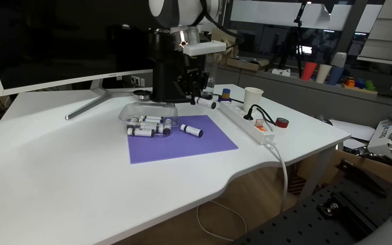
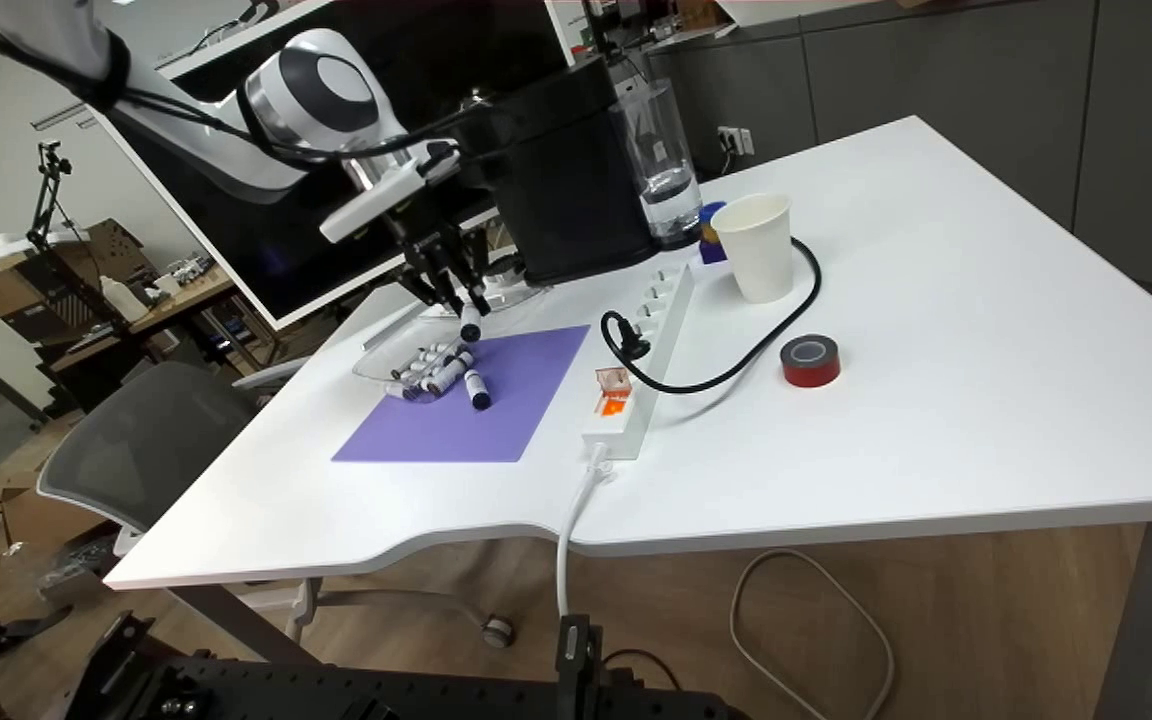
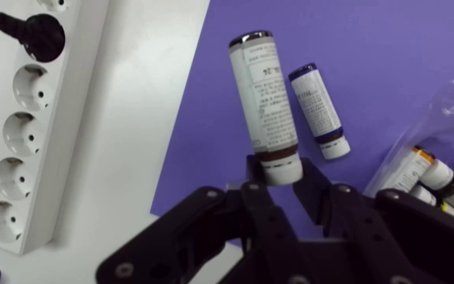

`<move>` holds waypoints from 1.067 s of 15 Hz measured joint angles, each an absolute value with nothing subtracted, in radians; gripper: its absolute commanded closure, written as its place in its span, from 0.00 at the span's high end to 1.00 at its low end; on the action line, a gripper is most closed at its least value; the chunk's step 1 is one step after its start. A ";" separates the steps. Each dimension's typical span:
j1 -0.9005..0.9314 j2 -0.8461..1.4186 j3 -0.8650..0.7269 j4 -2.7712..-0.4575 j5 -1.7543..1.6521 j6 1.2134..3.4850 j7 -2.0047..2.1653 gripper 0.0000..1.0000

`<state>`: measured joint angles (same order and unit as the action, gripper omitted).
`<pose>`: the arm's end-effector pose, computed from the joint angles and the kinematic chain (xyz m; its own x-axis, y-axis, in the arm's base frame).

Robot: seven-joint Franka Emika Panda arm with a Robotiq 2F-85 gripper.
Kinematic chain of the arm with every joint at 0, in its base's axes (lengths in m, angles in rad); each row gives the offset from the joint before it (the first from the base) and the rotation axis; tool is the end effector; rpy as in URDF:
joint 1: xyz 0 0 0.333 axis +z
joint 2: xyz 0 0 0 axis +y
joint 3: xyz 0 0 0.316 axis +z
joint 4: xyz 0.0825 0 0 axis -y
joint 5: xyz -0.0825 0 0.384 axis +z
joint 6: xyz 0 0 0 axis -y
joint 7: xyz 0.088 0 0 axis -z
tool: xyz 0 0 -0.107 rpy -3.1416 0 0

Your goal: Move a bottle from the container to the table

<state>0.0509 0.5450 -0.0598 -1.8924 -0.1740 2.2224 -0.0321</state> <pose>0.6095 -0.0098 0.1989 0.9655 0.1294 -0.2261 0.1627 -0.9773 0.1355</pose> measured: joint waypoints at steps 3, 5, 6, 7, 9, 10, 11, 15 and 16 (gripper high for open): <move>0.041 0.560 -0.060 -1.921 -0.174 2.221 -0.021 0.07; 0.040 0.577 -0.060 -1.928 -0.173 2.223 -0.013 0.52; 0.039 0.586 -0.060 -1.929 -0.170 2.223 -0.009 0.52; 0.039 0.596 -0.060 -1.929 -0.163 2.224 -0.005 0.59; 0.039 0.614 -0.060 -1.929 -0.152 2.226 0.002 0.73; 0.039 0.620 -0.060 -1.929 -0.149 2.227 0.005 0.80; 0.039 0.625 -0.060 -1.929 -0.146 2.227 0.007 0.86; 0.038 0.628 -0.066 -1.924 -0.118 2.199 0.043 1.00; 0.038 0.626 -0.071 -1.923 -0.115 2.191 0.055 1.00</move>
<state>0.0378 0.6259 -0.0706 -1.9225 -0.1154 2.1909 0.0552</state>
